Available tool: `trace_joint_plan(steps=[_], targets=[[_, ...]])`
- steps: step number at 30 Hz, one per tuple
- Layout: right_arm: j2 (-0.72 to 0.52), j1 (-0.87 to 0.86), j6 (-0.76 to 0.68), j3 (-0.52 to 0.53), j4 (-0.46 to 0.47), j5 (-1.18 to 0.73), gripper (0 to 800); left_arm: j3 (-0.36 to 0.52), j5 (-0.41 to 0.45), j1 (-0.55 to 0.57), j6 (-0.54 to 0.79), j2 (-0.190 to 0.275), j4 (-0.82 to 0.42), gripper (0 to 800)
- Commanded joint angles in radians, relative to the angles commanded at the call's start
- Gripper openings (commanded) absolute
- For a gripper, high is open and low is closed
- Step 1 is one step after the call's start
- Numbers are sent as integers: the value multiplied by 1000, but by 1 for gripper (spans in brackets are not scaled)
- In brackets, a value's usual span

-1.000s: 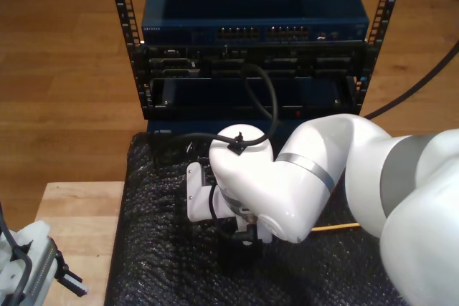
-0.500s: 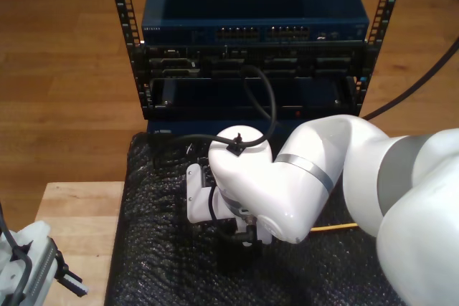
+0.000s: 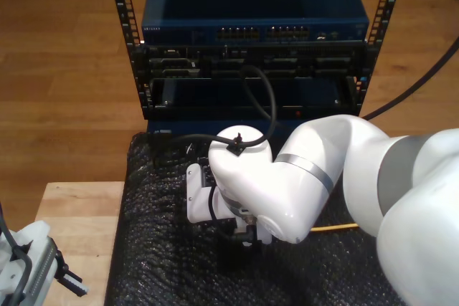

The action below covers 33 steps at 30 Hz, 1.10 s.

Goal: Grab the cable and plug it in

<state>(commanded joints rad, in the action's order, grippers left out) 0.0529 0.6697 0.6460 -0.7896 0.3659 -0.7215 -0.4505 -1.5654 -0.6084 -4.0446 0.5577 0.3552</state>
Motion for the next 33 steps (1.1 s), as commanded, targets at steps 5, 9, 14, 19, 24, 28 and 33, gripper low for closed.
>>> trace_joint_plan(steps=[5,9,14,19,24,28,33], targets=[[0,0,2,0,2,2,23,0,0,0,0,0,0,800],[0,0,2,-2,2,2,9,0,0,0,0,0,0,800],[0,0,-2,-2,-2,0,182,0,0,0,0,0,0,800],[0,2,0,0,-8,0,198,0,0,0,0,0,0,800],[-2,8,0,-3,-8,0,219,-2,0,0,0,0,0,800],[2,17,0,-6,-6,0,219,-2,0,0,2,0,0,800],[9,20,0,-8,-2,0,219,-2,0,0,0,0,0,800]])
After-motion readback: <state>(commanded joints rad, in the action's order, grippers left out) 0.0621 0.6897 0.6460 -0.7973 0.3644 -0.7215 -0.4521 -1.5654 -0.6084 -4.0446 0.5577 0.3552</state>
